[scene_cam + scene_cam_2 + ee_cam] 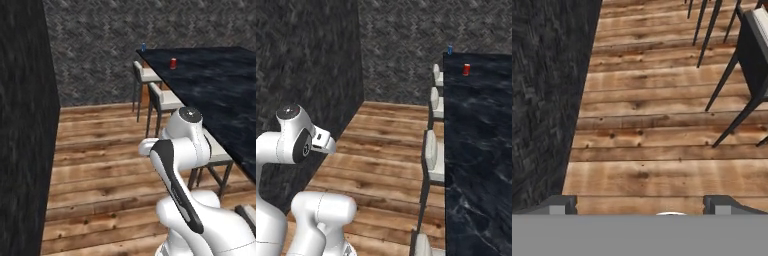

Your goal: Four empty soda cans are scattered around the kitchen. Gather all the cans and cluster them next to the stove for recycling.

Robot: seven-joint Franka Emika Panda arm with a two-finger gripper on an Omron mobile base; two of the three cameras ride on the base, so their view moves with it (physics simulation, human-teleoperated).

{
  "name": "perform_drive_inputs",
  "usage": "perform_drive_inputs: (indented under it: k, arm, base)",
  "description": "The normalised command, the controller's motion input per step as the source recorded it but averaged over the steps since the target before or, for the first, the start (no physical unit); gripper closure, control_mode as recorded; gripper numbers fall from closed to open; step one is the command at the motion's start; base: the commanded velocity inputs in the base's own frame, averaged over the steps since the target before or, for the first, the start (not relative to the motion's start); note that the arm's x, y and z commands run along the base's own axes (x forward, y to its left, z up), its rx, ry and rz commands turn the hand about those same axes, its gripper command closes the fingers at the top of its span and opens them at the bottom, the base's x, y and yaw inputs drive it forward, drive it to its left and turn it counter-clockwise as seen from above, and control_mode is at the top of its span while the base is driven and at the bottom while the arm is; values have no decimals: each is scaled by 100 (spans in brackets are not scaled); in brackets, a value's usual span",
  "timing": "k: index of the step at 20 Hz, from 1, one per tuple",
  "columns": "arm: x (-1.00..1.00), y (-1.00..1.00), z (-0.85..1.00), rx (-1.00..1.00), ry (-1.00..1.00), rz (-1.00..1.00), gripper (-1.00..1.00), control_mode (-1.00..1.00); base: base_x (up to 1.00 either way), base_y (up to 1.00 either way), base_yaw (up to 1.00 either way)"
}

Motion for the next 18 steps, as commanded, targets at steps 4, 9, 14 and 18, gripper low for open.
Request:
perform_drive_inputs:
  k: [4,9,14,18]
  arm:
    - [0,0,0,0,0,0,-100,100]
    - [0,0,0,0,0,0,-100,100]
    - [0,0,0,0,0,0,-100,100]
    - [0,0,0,0,0,0,-100,100]
  base:
    - [67,5,0]
    - [67,6,0]
    - [67,6,0]
    - [67,5,0]
